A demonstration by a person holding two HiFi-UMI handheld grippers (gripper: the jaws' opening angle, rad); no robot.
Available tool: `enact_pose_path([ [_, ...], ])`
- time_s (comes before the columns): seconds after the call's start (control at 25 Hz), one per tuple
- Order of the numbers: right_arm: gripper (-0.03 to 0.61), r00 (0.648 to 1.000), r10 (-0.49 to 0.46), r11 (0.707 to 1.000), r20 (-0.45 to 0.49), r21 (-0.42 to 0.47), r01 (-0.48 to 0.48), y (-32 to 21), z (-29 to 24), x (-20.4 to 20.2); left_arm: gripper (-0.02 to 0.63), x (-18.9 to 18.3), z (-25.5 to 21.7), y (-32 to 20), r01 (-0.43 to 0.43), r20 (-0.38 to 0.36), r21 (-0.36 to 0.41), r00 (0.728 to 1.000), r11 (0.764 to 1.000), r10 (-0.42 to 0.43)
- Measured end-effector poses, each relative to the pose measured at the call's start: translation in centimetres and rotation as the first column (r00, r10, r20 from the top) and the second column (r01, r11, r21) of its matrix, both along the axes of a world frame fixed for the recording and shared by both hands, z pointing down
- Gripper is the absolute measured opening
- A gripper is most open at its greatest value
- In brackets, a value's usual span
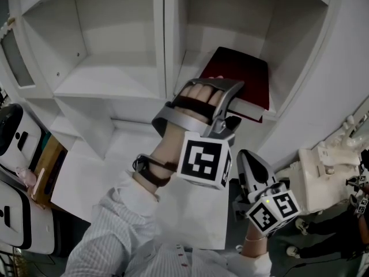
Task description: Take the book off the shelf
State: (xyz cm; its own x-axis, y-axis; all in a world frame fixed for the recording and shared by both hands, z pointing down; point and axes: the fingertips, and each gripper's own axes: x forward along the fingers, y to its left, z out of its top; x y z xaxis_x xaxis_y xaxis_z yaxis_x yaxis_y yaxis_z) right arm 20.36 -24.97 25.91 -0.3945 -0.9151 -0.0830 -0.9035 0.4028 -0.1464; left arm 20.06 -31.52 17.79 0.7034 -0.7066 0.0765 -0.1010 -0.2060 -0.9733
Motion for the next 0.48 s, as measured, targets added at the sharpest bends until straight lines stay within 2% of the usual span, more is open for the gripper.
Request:
enact_pose_path([
  [0.04, 0.014, 1.000, 0.001, 1.000, 0.000, -0.001, -0.001, 0.00, 0.00, 0.05, 0.396, 0.01, -0.11, -0.05, 0.005, 0.001, 0.010, 1.000, 1.000, -0.005],
  [0.08, 0.014, 1.000, 0.002, 1.000, -0.001, -0.001, -0.002, 0.00, 0.00, 0.11, 0.367, 0.00, -0.25, -0.07, 0.010, 0.002, 0.021, 1.000, 1.000, -0.010],
  [0.12, 0.014, 1.000, 0.003, 1.000, -0.001, -0.001, -0.003, -0.01, -0.02, 0.16, 0.307, -0.01, -0.35, -0.05, 0.013, 0.003, 0.029, 1.000, 0.999, -0.013],
  [0.16, 0.014, 1.000, 0.003, 1.000, -0.001, 0.000, -0.003, -0.02, -0.03, 0.20, 0.287, -0.01, -0.40, -0.04, 0.014, 0.006, 0.034, 1.000, 0.999, -0.014],
  [0.48, 0.014, 1.000, 0.002, 1.000, 0.000, -0.003, -0.002, -0.20, 0.10, 0.05, 0.258, -0.06, -0.21, 0.04, 0.020, 0.041, 0.036, 0.999, 0.999, -0.021],
])
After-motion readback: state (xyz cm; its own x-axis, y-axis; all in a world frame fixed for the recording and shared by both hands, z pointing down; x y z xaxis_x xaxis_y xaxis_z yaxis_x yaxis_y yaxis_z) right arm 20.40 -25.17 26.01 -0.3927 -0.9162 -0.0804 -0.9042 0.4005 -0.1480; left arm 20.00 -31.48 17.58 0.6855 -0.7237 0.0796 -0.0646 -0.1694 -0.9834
